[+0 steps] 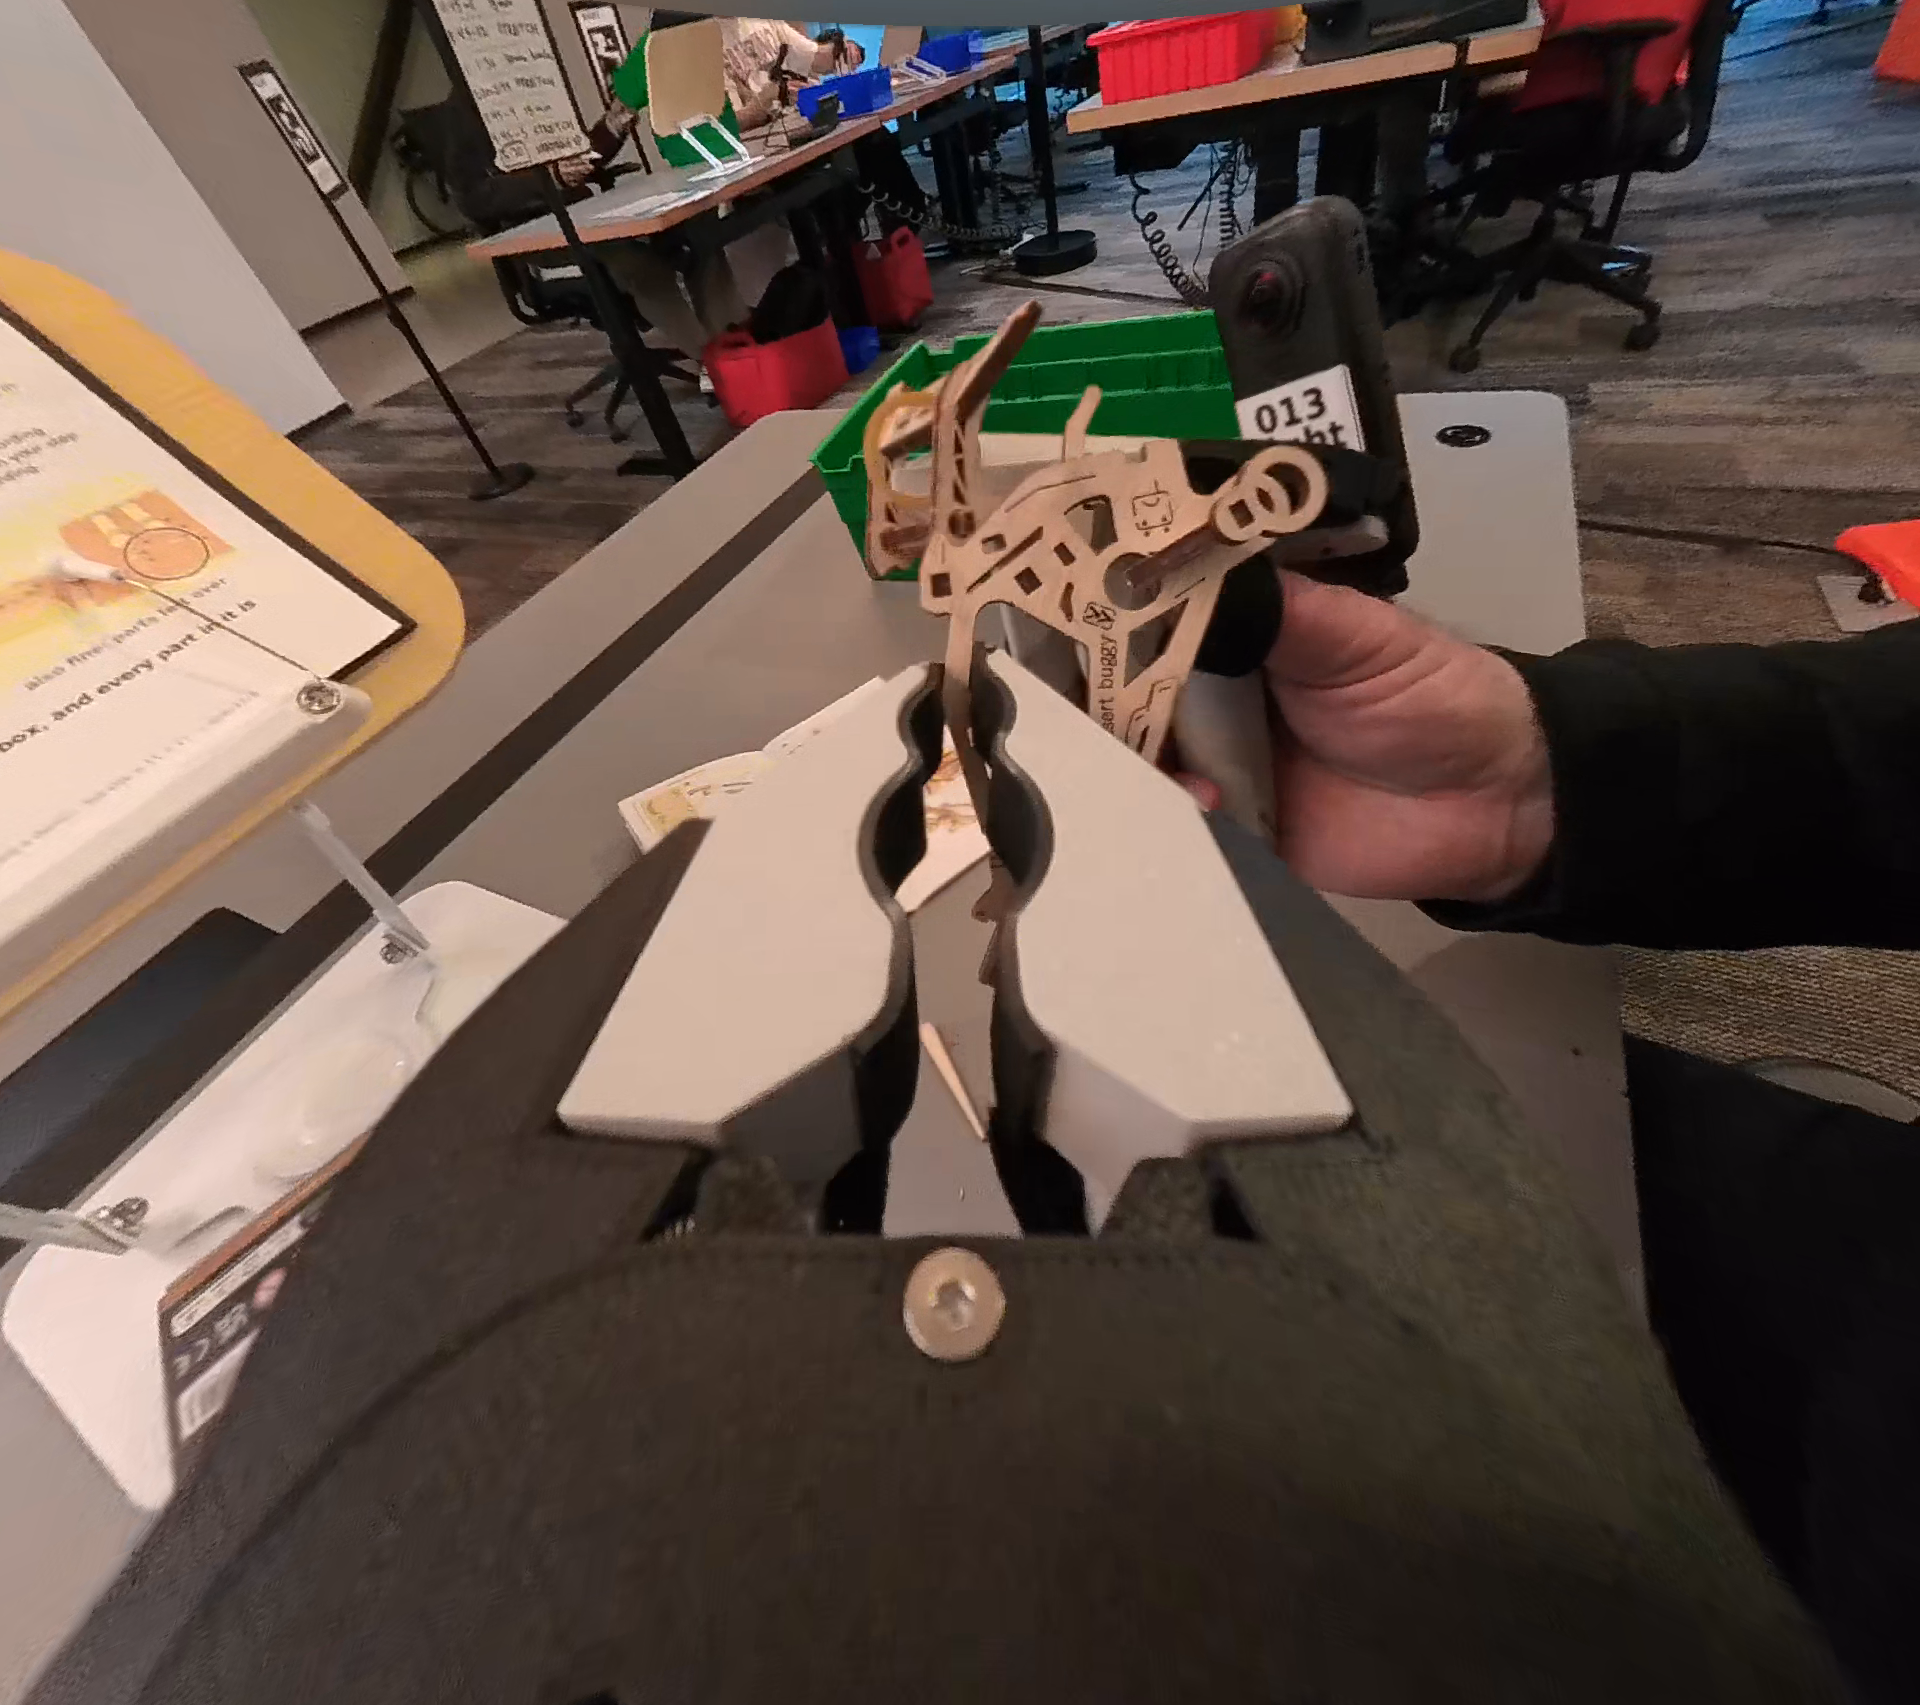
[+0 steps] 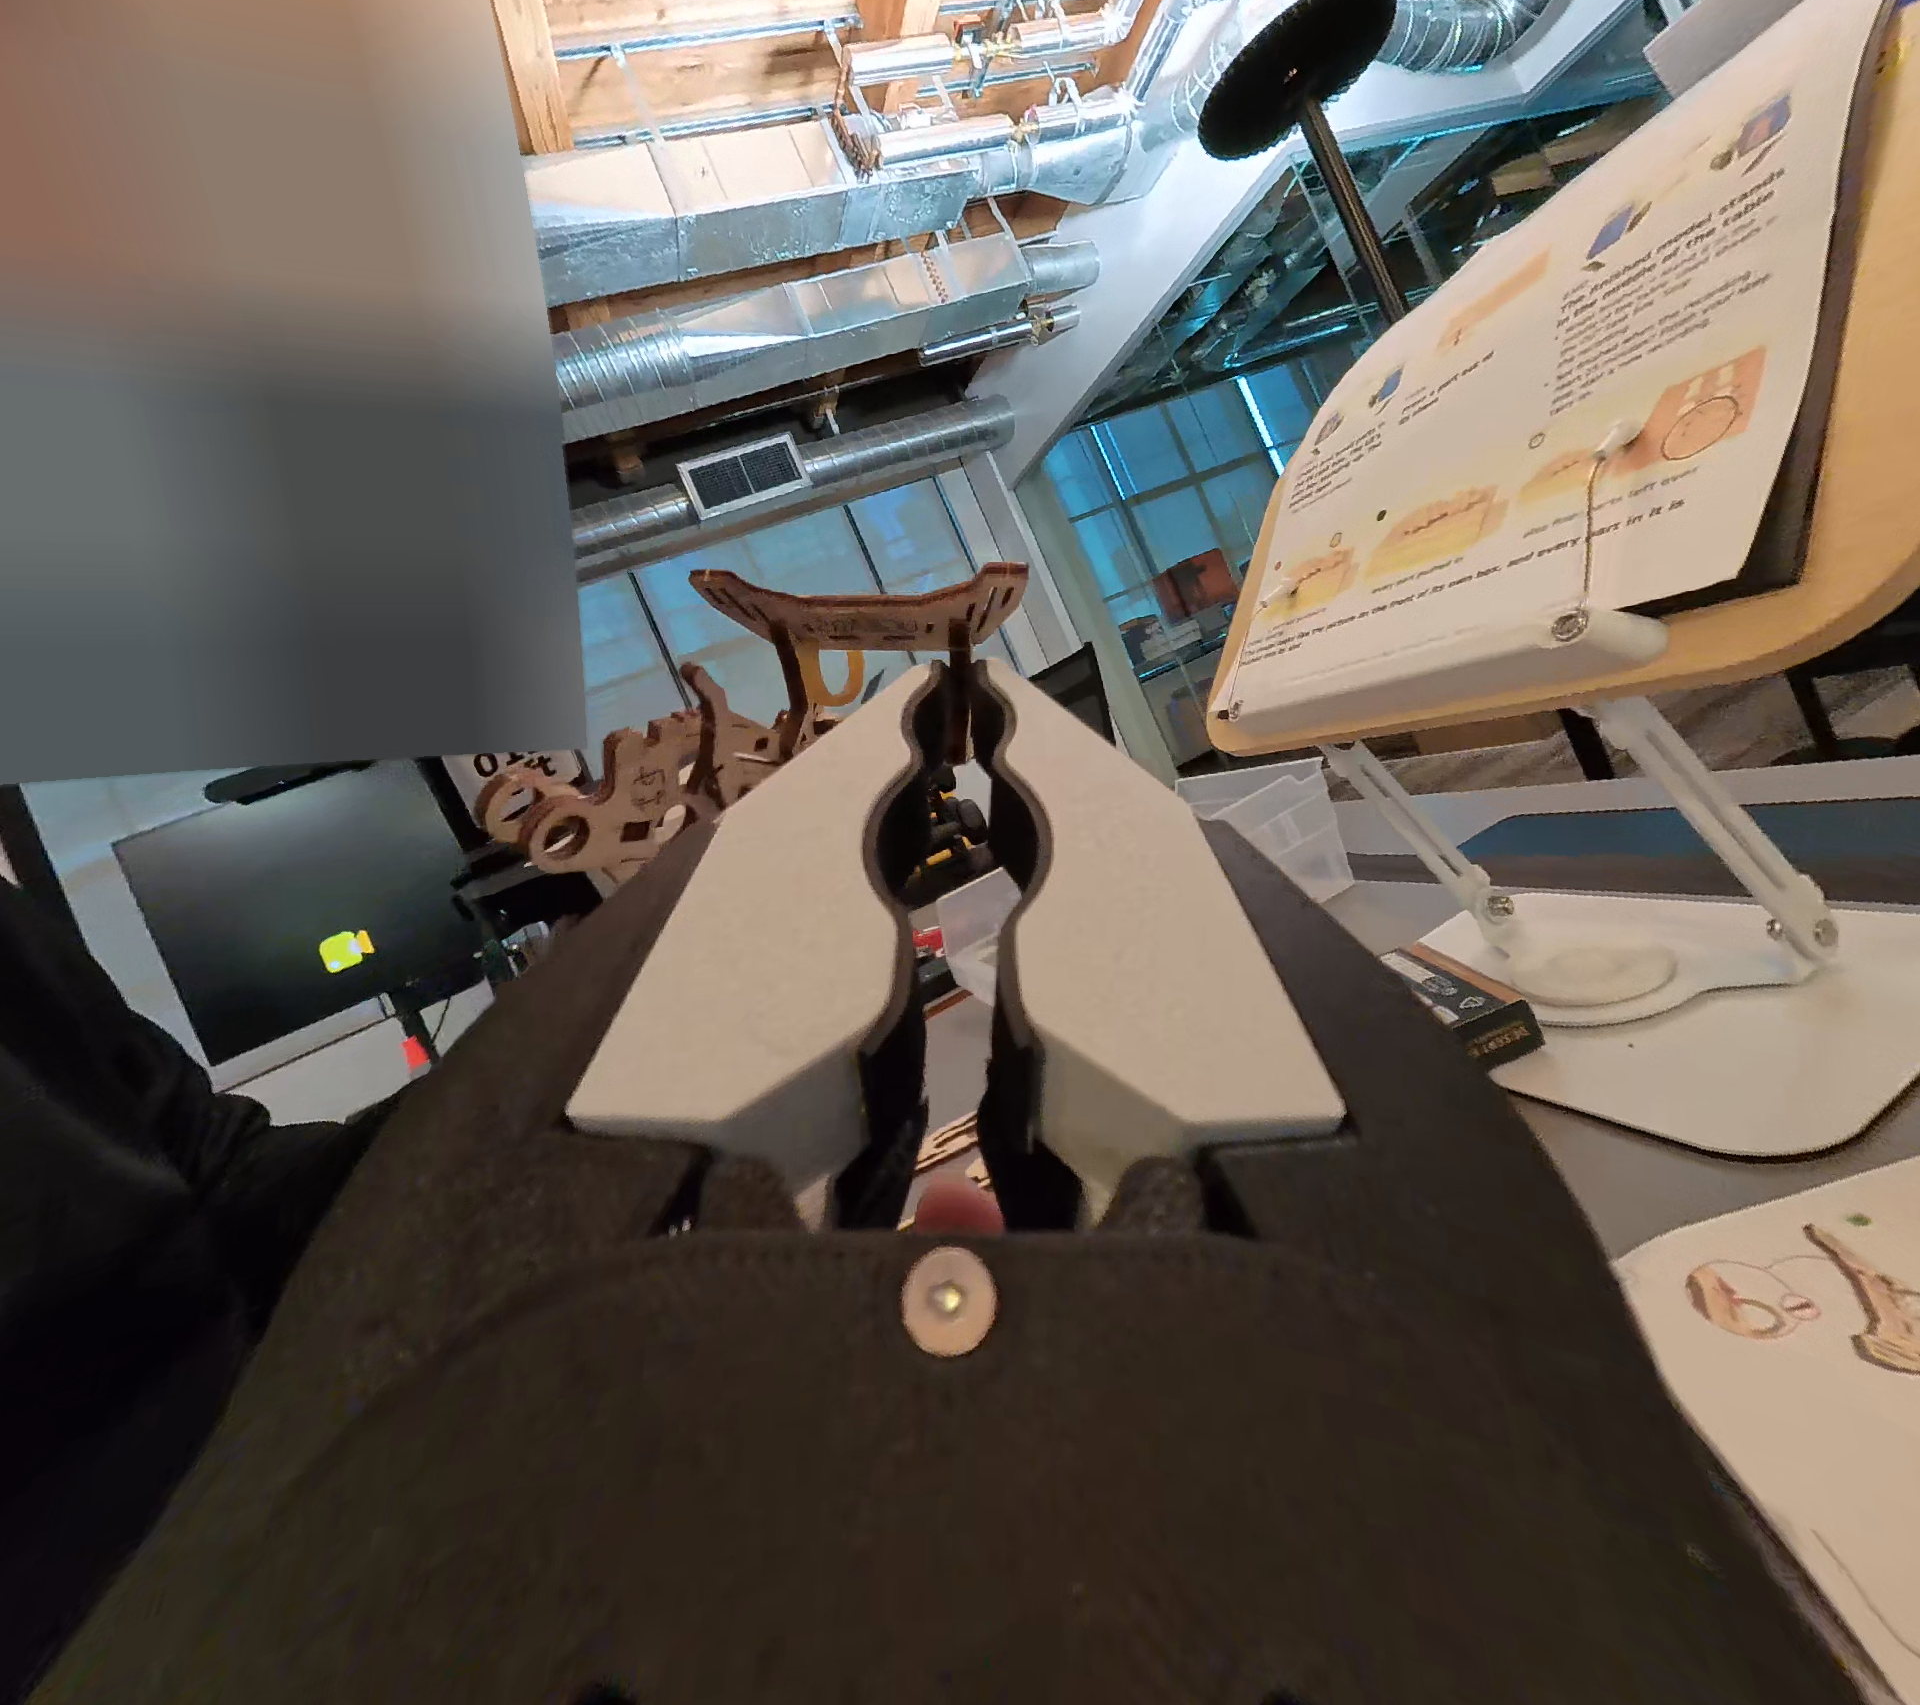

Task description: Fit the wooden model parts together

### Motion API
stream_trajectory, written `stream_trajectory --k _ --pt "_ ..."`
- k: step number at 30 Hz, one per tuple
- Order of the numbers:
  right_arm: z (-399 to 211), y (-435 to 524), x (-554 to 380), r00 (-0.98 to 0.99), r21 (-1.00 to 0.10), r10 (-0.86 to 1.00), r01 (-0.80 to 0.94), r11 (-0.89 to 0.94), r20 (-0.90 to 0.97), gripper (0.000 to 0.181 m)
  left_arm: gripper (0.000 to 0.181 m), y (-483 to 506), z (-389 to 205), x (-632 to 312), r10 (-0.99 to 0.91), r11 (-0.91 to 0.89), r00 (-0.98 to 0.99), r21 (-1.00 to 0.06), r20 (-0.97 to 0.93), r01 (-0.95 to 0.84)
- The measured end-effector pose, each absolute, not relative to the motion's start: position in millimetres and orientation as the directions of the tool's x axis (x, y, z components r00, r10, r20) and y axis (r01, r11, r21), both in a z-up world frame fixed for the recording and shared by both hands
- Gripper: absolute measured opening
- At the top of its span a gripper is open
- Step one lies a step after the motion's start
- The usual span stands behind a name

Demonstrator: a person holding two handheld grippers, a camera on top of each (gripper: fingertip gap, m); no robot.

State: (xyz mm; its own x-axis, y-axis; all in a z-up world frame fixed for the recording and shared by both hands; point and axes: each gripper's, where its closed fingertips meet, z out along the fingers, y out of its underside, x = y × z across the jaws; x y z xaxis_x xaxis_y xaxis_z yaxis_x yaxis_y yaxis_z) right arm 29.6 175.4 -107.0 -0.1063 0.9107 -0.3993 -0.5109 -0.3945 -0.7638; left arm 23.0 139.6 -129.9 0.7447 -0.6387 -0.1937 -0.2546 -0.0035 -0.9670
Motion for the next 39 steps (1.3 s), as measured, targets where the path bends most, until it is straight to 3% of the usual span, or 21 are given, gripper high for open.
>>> stream_trajectory --k 1,7,13,21,27,39 --pt "-105 176 31 -0.103 -0.763 0.913 -0.516 -0.389 -0.395 0.0 0.002 140 -130 24 -0.64 -0.01 0.747 -0.969 -0.182 -0.245" --pt "-97 178 31 -0.029 -0.798 0.947 -0.531 -0.285 -0.319 0.0 0.002 142 -121 30 -0.674 -0.092 0.737 -0.996 0.048 -0.02" --pt "-91 183 29 0.072 -0.832 0.962 -0.521 -0.188 -0.262 0.0 0.002 149 -114 31 -0.699 -0.18 0.655 -0.957 0.287 0.227" --pt "-84 196 29 0.25 -0.892 0.954 -0.451 -0.038 -0.167 0.001 0.002 161 -102 35 -0.726 -0.339 0.343 -0.743 0.597 0.577" --pt "-77 202 32 0.336 -0.92 0.938 -0.387 0.058 -0.082 0.001 0.003 168 -99 36 -0.723 -0.416 0.163 -0.612 0.671 0.672" --pt "-68 193 38 0.5 -0.913 0.84 -0.205 0.352 0.211 0.0 0.002 176 -95 33 -0.711 -0.499 -0.021 -0.483 0.703 0.72"
